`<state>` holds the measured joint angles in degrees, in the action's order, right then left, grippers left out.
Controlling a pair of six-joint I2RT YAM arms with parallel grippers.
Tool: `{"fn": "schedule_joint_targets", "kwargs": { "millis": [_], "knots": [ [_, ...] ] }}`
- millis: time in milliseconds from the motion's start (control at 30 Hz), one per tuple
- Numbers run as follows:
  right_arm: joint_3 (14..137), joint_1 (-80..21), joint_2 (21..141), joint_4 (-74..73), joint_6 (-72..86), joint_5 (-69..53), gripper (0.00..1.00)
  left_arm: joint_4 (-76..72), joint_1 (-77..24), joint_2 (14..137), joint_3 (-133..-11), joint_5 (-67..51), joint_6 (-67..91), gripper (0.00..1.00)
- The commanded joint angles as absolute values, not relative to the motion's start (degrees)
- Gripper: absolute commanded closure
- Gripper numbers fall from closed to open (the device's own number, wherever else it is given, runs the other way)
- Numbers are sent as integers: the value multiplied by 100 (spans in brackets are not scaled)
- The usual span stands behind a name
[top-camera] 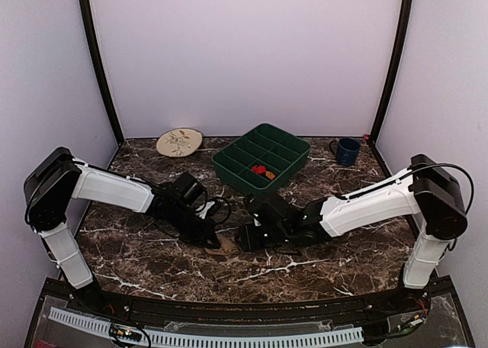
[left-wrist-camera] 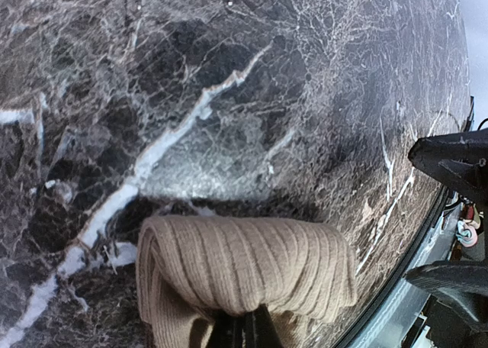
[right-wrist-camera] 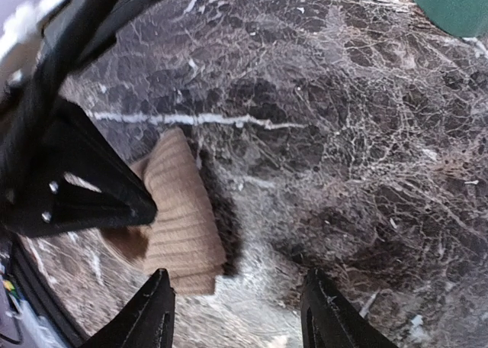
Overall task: Roll the socks
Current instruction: Roll the sock at the center of the board.
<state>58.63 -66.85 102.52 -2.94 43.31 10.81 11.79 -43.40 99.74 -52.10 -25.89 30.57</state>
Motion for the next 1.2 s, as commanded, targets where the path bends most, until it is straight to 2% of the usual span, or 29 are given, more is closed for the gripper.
{"fn": "schedule_joint_targets", "kwargs": {
  "millis": [0, 367, 967, 1167],
  "knots": [
    [5679, -6511, 10285, 355, 5088, 329, 46, 1401, -4359, 10116, -5057, -2263, 2964, 100],
    [5457, -6346, 10692, 1170, 5957, -499, 47, 1374, -4359, 10134, -5068, -2276, 2958, 100],
    [5295, -6311, 11178, 2007, 6632, -857, 49, 1365, -4359, 10178, -5095, -2303, 2936, 100],
    [5303, -6313, 11290, 2112, 6701, -912, 59, 1354, -4355, 10205, -5100, -2311, 2944, 100]
  ]
}}
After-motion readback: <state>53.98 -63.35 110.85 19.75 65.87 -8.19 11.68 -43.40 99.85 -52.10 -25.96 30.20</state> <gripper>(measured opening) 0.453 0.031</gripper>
